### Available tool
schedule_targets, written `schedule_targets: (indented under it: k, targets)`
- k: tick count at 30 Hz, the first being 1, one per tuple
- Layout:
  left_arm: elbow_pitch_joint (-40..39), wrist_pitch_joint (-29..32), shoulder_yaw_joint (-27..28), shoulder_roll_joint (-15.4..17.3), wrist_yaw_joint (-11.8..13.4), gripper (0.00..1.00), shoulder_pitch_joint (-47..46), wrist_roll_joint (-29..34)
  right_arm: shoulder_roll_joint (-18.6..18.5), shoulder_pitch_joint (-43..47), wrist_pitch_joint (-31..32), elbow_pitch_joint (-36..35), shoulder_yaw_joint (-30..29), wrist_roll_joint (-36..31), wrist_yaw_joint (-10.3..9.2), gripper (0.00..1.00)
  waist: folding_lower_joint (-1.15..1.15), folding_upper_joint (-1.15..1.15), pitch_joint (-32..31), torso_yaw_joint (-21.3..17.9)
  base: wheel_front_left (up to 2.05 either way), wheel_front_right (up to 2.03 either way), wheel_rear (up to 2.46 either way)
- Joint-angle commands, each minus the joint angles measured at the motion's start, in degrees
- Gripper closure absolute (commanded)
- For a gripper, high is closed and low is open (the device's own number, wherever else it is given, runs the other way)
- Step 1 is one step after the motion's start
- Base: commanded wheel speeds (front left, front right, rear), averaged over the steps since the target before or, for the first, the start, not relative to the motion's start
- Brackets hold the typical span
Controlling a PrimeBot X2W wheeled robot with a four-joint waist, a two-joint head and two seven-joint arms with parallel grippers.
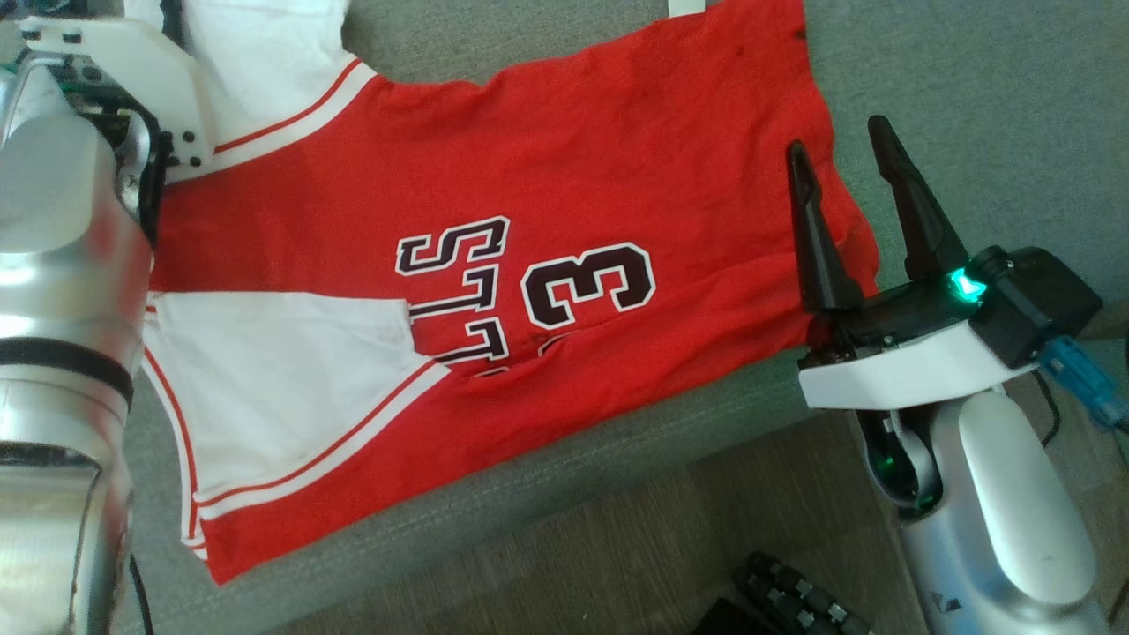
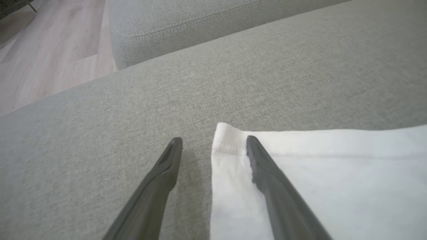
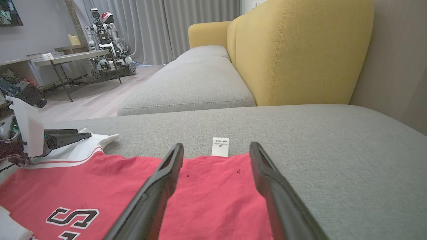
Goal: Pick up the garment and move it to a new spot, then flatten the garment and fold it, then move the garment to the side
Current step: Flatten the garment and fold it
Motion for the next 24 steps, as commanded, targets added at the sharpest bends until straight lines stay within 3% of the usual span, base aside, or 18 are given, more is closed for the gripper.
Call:
schedule_targets:
  k: [1,2,3,4,15,18,24]
  targets:
    - [-0.3,-0.1,0.2,2.4,-0.7,0.0,-2.2,0.3,0.6,-1.2,-0.5,-2.2,0.6,0.5,-0.02,0.0,-0.01,0.0,0.4,0.1,0.0,0.0,0.0]
    - [0.1,0.2,-0.1,2.2,-1.1,0.31,-2.4,0.2,0.6,-1.3,-0.5,-2.2,0.6,0.4,-0.02,0.0,-0.01,0.0,0.5,0.2,0.0,0.0,0.0]
    - [0.4,0.3,-0.3,1.9,-1.4,0.82,-2.6,0.3,0.6,-1.3,-0.5,-2.2,0.5,0.3,-0.02,0.0,-0.01,0.0,0.6,0.3,0.0,0.0,0.0]
    - [0.6,0.2,-0.5,1.6,-1.6,1.0,-2.7,0.2,0.6,-1.4,-0.5,-2.1,0.3,0.2,-0.02,0.0,-0.01,0.0,0.6,0.5,0.0,0.0,0.0]
    - [-2.3,-7.8,1.0,-2.1,-1.1,1.0,-2.0,-3.0,0.4,-5.6,1.2,2.3,-2.8,-0.3,-0.02,0.0,-0.01,0.0,-1.4,4.9,0.0,0.0,0.0]
    - [-6.5,-8.4,1.7,-3.5,-1.4,1.0,-0.4,-4.2,-0.3,-9.2,4.4,5.8,-5.1,1.4,-0.02,0.0,-0.01,0.0,-2.1,7.2,0.0,0.0,0.0]
    - [-22.1,-8.5,2.6,-5.7,-2.0,1.0,7.1,-5.1,-3.4,-18.0,12.4,16.9,-9.3,4.8,-0.02,0.0,-0.01,0.0,-3.1,11.8,0.0,0.0,0.0]
